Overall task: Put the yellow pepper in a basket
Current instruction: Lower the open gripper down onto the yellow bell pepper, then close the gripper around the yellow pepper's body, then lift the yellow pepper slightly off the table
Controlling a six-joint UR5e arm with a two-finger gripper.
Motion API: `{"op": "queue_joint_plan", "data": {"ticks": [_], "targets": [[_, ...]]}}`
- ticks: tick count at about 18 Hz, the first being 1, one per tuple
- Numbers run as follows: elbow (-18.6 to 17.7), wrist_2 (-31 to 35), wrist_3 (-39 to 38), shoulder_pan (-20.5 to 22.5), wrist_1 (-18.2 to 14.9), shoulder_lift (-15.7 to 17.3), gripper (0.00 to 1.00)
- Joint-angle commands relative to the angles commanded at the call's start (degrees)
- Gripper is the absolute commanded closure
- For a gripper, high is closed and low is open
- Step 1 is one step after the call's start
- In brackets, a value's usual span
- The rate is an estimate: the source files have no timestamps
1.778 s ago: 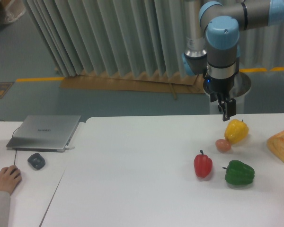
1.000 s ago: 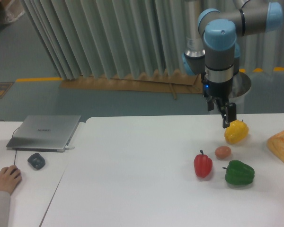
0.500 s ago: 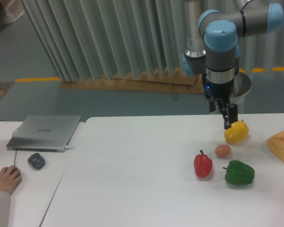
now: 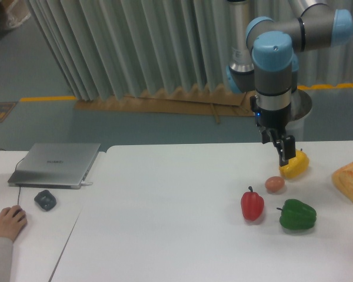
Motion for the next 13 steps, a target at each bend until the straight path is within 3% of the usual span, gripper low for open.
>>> {"op": "queue_joint_plan", "data": {"ticks": [5,9,11,13], "targets": [[0.44,2.38,-4.2,0.0,0.0,-0.44,0.0],[-0.7,2.46,-20.27,-0.09,0.52,-0.18,0.0],[-2.01,3.43,-32.39,-0.09,0.79,-0.09,0.0],[-6.22,7.37,-27.64,0.17,0.79,2.36,0.0]]}}
